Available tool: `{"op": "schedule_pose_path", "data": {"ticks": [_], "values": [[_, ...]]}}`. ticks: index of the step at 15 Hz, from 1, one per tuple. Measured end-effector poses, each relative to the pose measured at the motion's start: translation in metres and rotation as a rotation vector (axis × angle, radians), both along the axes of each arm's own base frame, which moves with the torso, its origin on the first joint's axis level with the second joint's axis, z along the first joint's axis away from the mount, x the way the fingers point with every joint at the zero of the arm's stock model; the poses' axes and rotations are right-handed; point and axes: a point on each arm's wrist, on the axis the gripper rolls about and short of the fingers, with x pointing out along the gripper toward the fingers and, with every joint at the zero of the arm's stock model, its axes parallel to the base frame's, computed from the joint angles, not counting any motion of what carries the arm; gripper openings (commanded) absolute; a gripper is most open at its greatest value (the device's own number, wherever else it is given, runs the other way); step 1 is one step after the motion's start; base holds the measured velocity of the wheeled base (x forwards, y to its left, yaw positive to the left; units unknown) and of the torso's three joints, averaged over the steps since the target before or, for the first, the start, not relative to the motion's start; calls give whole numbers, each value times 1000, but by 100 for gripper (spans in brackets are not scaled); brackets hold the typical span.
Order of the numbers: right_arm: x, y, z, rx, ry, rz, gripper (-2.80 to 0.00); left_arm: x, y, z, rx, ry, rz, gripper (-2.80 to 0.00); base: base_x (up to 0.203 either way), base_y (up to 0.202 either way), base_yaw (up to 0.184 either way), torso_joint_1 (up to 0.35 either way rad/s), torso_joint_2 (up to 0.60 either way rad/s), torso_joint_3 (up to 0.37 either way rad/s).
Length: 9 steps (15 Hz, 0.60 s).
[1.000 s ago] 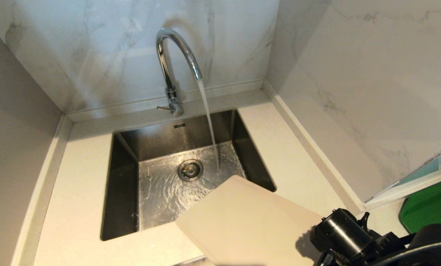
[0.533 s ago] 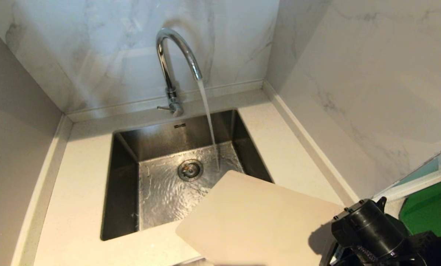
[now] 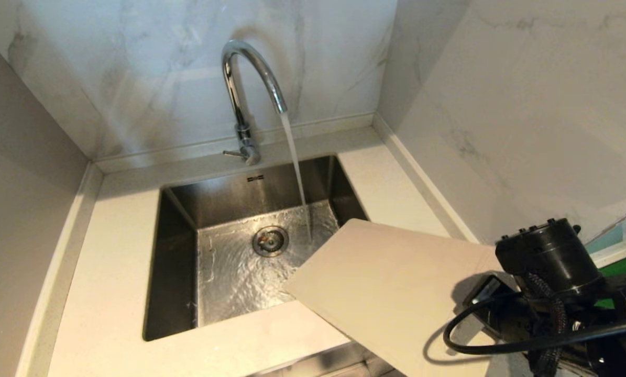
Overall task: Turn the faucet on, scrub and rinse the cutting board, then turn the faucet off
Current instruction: Pick up the cutting board
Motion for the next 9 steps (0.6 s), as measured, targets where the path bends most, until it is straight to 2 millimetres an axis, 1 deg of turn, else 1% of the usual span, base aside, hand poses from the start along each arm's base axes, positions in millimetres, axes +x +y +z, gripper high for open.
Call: {"op": "schedule_pose_path", "data": {"ticks": [1,4,9], "values": [[3,1,2,8,-31,4,-280,0,0,0,0,0,0,-280,0,0,0,0,0,0],[4,0,3,17,-53,2,-280,0,0,0,0,0,0,-280,0,0,0,0,0,0],[8,-5,23,120,-229,-6,-280,0,0,0,0,0,0,-280,0,0,0,0,0,0]]}}
